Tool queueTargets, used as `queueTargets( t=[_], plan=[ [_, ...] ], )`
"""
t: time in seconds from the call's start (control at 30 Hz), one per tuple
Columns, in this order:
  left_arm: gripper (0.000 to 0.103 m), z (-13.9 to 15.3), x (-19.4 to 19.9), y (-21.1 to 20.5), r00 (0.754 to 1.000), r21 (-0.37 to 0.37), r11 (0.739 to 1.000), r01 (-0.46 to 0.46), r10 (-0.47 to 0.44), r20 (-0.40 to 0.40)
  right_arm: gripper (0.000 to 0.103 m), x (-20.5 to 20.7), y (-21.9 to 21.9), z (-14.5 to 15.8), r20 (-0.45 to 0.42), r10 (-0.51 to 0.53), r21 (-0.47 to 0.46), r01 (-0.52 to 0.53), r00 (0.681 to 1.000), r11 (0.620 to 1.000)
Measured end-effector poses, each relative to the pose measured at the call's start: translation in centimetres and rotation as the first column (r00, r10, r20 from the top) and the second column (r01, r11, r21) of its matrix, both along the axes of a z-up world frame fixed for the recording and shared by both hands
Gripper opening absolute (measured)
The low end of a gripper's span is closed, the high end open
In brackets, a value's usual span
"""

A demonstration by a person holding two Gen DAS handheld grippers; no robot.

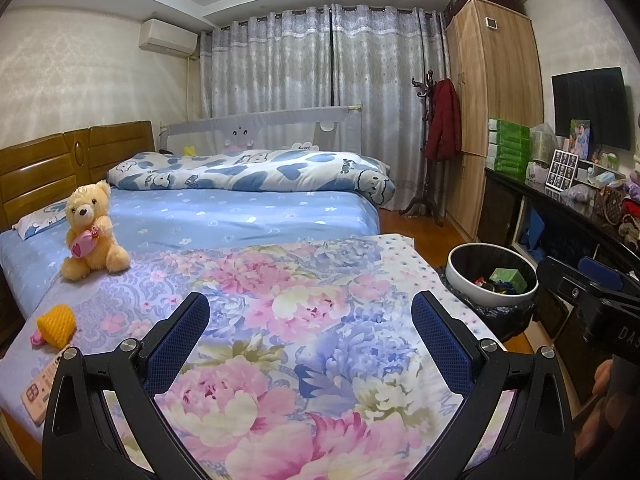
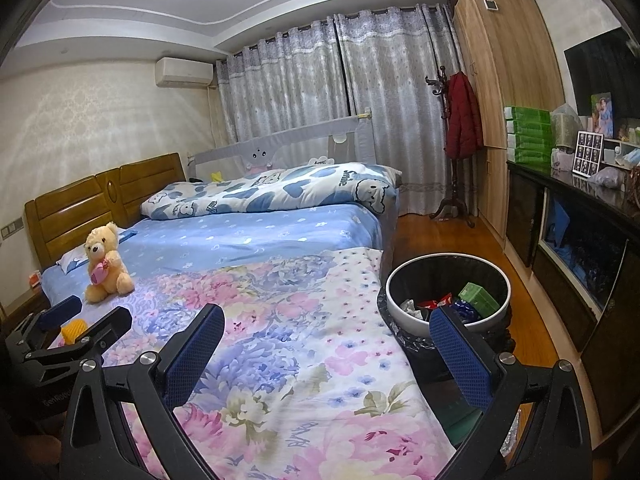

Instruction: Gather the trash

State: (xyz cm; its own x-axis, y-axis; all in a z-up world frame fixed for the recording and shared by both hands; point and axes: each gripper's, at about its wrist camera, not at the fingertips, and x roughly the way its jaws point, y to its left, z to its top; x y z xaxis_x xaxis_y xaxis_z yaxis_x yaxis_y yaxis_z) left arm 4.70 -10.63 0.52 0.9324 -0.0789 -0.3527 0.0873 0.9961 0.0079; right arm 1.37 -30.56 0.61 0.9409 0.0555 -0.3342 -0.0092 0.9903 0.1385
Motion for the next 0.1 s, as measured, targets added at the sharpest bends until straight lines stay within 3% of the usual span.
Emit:
queueTargets(
  t=[0.1],
  plan=[
    [0.103,-0.65,0.9,0.39,0.999,-0.006,1.0,-0.004,0.004,-0.032,0.103,0.73,0.63,-0.32,-0.023,0.009,0.004,-0.009,1.0,1.0]
  ],
)
